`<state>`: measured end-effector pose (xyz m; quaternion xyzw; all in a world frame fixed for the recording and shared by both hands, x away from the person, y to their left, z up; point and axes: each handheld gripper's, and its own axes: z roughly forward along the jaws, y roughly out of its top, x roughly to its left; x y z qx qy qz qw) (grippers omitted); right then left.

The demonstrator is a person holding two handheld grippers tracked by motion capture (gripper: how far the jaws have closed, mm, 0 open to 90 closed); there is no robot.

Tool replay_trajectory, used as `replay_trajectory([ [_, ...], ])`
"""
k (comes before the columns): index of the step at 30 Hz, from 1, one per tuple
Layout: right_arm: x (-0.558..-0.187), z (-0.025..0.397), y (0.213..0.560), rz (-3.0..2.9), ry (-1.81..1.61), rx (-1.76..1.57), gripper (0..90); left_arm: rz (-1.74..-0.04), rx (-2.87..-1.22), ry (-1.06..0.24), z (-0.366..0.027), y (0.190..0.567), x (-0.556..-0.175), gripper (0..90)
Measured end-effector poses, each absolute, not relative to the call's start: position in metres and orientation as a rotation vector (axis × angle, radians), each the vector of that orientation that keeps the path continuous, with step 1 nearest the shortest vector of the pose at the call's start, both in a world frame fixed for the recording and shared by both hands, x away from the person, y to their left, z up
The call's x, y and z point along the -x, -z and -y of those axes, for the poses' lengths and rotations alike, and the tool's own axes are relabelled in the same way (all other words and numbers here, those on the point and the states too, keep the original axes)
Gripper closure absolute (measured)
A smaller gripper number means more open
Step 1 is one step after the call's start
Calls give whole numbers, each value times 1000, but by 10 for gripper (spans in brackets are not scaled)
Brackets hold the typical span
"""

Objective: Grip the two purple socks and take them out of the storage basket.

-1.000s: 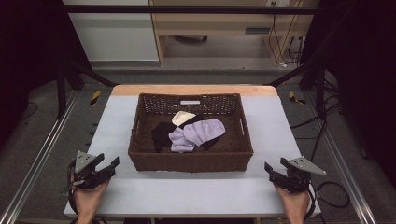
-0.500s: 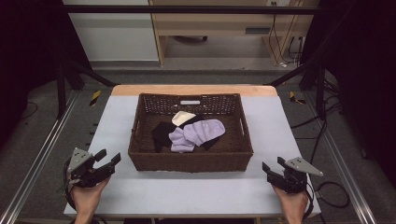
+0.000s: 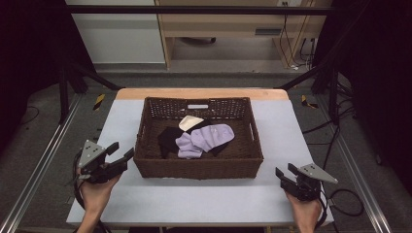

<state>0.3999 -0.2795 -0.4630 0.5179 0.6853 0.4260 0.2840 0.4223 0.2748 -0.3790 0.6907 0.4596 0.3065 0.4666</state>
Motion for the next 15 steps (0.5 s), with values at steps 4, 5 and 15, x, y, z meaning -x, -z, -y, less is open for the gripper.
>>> replay_trajectory([
  [4,-402,279,464,-1850,-1129,-1389,502,-1103,-1709,-758,-259,370,-431,403],
  [5,-402,279,464,-1852,-1133,-1392,509,-1093,-1711,-761,-255,369,-432,407],
  [15,-403,278,465,-1866,-1128,-1381,519,-1035,-1745,-780,-217,341,-459,435],
])
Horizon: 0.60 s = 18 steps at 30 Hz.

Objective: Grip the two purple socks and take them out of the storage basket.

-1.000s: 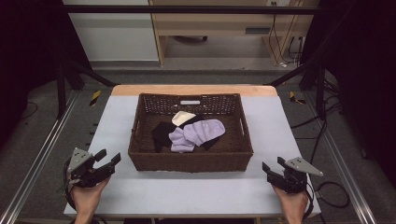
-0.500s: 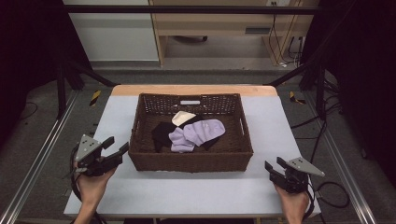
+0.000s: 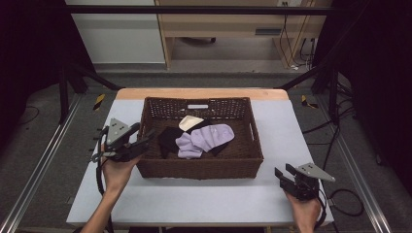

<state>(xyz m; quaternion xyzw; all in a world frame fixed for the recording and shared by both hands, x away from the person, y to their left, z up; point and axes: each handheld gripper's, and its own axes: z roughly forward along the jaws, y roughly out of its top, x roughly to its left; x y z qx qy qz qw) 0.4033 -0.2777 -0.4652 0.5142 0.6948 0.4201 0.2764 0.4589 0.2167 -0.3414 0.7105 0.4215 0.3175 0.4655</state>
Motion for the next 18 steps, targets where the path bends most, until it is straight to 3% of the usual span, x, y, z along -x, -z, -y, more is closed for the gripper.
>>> replay_trajectory([
  [18,-406,277,465,-1870,-1116,-1371,544,-1006,-1854,-778,-157,339,-522,445],
])
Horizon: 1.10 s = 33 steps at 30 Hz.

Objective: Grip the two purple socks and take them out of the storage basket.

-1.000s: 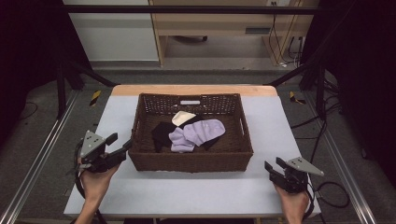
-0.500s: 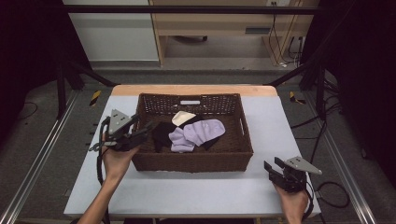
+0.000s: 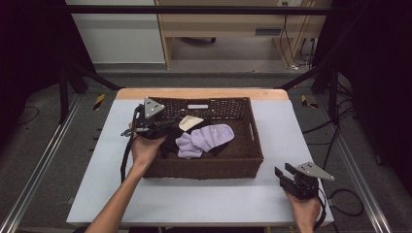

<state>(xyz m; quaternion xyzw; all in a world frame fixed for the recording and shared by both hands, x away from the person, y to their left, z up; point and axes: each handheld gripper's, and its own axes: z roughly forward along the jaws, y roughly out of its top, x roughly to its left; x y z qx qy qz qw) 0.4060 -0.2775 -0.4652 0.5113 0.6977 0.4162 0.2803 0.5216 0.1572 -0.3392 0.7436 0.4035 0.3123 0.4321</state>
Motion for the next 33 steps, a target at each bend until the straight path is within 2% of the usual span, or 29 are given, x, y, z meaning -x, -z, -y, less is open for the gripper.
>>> replay_trajectory([
  [12,-407,277,464,-1862,-1121,-1382,539,-1012,-1947,-744,-142,365,-558,512],
  [18,-407,277,465,-1865,-1117,-1372,539,-1031,-1999,-643,-137,378,-570,544],
  [23,-407,277,466,-1869,-1116,-1376,542,-1022,-2104,-566,-131,389,-574,528],
  [33,-408,275,467,-1881,-1110,-1369,543,-946,-2281,-573,-118,401,-575,578],
])
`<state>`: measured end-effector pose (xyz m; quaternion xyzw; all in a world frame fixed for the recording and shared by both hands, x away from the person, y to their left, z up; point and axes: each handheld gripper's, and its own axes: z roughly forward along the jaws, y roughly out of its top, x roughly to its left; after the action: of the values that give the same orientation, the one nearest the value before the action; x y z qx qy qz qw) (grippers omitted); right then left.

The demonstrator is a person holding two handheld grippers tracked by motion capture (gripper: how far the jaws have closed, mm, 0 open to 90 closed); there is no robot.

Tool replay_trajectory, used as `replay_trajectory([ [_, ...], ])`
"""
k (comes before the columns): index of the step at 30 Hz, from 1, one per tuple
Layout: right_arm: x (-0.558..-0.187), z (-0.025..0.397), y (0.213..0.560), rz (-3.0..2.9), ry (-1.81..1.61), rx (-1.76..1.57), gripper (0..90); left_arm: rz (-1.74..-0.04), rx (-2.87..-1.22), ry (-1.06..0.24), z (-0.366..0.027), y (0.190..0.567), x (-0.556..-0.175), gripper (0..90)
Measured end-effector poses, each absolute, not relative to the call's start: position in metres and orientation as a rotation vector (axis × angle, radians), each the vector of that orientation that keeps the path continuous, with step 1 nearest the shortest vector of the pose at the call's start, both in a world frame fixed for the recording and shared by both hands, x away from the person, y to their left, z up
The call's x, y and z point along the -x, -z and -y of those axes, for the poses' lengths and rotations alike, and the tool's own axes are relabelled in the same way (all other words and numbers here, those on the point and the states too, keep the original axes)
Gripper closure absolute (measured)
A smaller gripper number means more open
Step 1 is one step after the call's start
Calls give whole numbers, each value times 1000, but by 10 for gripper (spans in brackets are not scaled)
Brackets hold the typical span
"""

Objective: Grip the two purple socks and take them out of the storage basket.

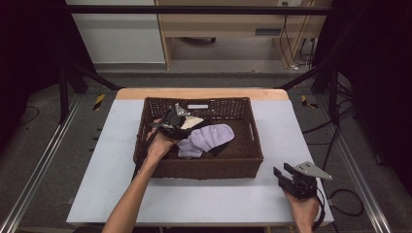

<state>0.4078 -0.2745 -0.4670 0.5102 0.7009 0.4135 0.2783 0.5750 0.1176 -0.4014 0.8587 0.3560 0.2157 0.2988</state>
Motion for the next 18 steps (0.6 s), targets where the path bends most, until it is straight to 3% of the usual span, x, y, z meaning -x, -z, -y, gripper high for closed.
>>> replay_trajectory([
  [9,-408,275,467,-1884,-1104,-1360,548,-971,-2257,-584,-116,403,-589,567],
  [18,-410,275,468,-1891,-1100,-1357,546,-1023,-2341,-531,-114,414,-593,565],
])
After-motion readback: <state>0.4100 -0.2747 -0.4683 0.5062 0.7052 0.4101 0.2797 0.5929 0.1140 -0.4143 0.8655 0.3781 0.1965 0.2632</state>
